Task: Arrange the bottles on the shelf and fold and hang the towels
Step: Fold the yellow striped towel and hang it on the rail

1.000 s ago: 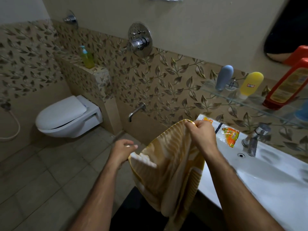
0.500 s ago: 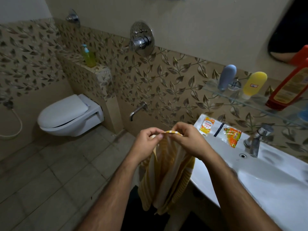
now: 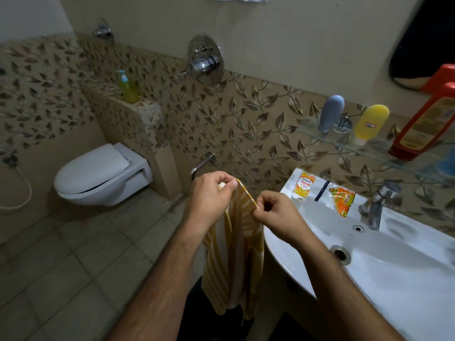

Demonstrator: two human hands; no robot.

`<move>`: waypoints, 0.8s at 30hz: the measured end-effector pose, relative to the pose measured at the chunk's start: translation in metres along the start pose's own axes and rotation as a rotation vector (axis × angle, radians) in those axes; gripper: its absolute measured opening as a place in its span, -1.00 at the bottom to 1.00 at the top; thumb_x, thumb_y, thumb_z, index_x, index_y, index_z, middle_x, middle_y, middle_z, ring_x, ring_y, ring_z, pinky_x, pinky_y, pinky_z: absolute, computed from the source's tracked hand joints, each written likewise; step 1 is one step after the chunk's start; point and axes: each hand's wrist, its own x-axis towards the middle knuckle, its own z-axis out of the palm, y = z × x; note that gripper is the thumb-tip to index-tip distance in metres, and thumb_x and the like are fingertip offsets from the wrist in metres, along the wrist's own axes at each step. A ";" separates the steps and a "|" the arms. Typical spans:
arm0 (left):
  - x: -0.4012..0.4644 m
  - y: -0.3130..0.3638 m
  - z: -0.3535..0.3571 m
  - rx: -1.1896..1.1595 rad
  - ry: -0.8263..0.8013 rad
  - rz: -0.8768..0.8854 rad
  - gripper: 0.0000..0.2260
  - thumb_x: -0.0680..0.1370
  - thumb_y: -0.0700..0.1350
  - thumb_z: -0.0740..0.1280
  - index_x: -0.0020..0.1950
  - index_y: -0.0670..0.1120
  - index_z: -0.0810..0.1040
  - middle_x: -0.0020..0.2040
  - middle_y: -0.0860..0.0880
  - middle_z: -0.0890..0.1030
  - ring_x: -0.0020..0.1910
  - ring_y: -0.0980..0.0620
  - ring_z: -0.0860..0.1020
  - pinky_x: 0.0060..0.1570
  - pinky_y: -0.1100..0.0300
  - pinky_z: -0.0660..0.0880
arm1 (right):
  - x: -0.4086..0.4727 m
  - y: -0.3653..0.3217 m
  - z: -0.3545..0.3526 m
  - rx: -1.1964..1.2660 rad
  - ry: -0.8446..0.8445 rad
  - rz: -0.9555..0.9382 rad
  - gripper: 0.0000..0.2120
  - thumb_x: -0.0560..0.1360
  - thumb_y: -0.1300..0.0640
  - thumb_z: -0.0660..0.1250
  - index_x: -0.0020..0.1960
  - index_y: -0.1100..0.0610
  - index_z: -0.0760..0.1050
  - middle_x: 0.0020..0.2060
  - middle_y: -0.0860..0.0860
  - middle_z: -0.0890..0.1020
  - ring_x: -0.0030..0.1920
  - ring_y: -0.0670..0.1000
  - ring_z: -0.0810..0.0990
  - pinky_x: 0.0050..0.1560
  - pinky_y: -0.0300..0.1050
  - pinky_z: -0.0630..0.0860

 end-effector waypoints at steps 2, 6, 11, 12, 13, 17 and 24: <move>0.000 0.002 -0.001 0.009 -0.005 0.000 -0.92 0.51 -0.11 0.40 -0.11 -0.03 0.70 -0.28 0.17 0.59 -0.27 0.27 0.50 -0.29 0.55 0.31 | -0.003 0.000 0.007 0.169 -0.064 -0.010 -0.90 0.26 0.18 0.31 -0.35 0.06 0.39 -0.44 0.01 0.44 -0.36 -0.03 0.40 -0.29 -0.07 0.35; 0.000 0.007 -0.008 0.024 -0.001 0.000 -0.92 0.51 -0.10 0.39 -0.12 -0.01 0.69 -0.27 0.18 0.60 -0.29 0.30 0.49 -0.32 0.55 0.30 | -0.005 -0.003 0.015 0.092 0.125 -0.080 -0.90 0.34 0.19 0.36 -0.28 0.07 0.45 -0.43 -0.05 0.50 -0.38 -0.06 0.44 -0.32 -0.11 0.41; -0.003 0.019 -0.019 0.076 0.045 0.049 -0.91 0.51 -0.08 0.38 -0.10 -0.01 0.69 -0.19 0.15 0.64 -0.15 0.22 0.56 -0.22 0.43 0.37 | -0.006 -0.012 0.012 -0.176 0.433 -0.064 -0.85 0.35 0.18 0.36 -0.31 0.03 0.41 -0.42 -0.07 0.51 -0.35 -0.06 0.47 -0.38 -0.16 0.38; -0.003 0.022 -0.022 0.092 0.061 0.048 -0.91 0.52 -0.08 0.38 -0.08 -0.01 0.69 -0.16 0.14 0.64 -0.13 0.21 0.55 -0.21 0.39 0.37 | -0.005 -0.009 0.012 -0.202 0.425 -0.023 -0.85 0.36 0.18 0.36 -0.31 0.03 0.41 -0.42 -0.07 0.51 -0.34 -0.06 0.47 -0.38 -0.16 0.35; -0.003 0.022 -0.025 0.109 0.076 0.047 -0.90 0.52 -0.08 0.37 -0.07 -0.01 0.69 -0.14 0.14 0.64 -0.11 0.21 0.55 -0.18 0.35 0.37 | -0.003 -0.004 0.012 -0.219 0.415 0.025 -0.86 0.37 0.18 0.35 -0.30 0.04 0.41 -0.41 -0.07 0.52 -0.33 -0.06 0.48 -0.38 -0.16 0.34; 0.000 0.018 -0.036 0.138 0.099 0.006 -0.89 0.54 -0.07 0.36 -0.04 0.00 0.68 -0.10 0.10 0.67 -0.07 0.16 0.58 -0.14 0.26 0.45 | -0.001 0.015 0.007 -0.193 0.390 0.162 -0.86 0.39 0.21 0.36 -0.29 0.06 0.45 -0.38 -0.05 0.55 -0.31 -0.03 0.50 -0.38 -0.18 0.35; 0.001 0.013 -0.052 0.132 0.131 -0.051 -0.91 0.53 -0.09 0.37 -0.07 -0.01 0.68 -0.15 0.09 0.64 -0.11 0.15 0.54 -0.24 0.31 0.36 | 0.003 0.023 0.001 -0.334 0.338 0.224 -0.88 0.42 0.21 0.34 -0.28 0.06 0.50 -0.35 -0.01 0.57 -0.32 -0.03 0.49 -0.40 -0.25 0.24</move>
